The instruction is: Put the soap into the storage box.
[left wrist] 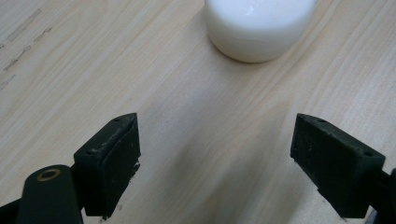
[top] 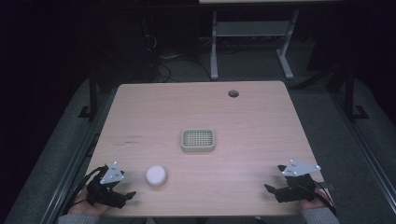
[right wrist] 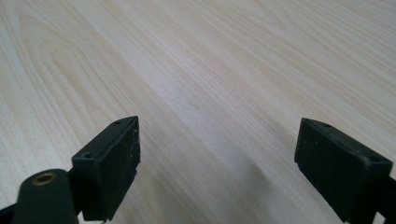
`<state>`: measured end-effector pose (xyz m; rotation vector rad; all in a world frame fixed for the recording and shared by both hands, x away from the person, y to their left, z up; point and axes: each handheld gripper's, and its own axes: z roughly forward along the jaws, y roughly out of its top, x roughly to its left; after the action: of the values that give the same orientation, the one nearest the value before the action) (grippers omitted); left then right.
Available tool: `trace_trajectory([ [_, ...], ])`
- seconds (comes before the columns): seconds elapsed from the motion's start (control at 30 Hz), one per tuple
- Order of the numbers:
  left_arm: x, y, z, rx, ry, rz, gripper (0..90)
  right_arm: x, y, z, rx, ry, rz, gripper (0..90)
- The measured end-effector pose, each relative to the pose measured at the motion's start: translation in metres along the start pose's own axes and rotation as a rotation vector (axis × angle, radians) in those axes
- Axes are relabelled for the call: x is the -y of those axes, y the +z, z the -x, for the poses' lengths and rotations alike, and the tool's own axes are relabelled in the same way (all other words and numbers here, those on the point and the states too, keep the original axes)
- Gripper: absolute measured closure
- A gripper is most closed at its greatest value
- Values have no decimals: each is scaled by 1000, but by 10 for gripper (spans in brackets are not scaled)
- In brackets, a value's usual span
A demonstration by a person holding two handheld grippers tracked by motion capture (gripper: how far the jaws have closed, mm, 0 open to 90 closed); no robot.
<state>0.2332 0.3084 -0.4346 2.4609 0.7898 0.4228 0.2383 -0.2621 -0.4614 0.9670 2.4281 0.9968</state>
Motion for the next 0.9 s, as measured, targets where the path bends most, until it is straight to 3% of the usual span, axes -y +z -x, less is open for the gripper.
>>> trace_trajectory([
  [0.2, -5, 1, 2, 8, 11, -9, 153, 1, -1, -2, -1, -6, -5, 138],
  [0.57, -27, 4, 9, 32, 83, -20, 153, 0, -2, -3, 9, -1, -2, 138],
  [0.9, -43, 7, 11, 51, 122, -46, 153, -1, -2, -4, 3, -7, -4, 138],
])
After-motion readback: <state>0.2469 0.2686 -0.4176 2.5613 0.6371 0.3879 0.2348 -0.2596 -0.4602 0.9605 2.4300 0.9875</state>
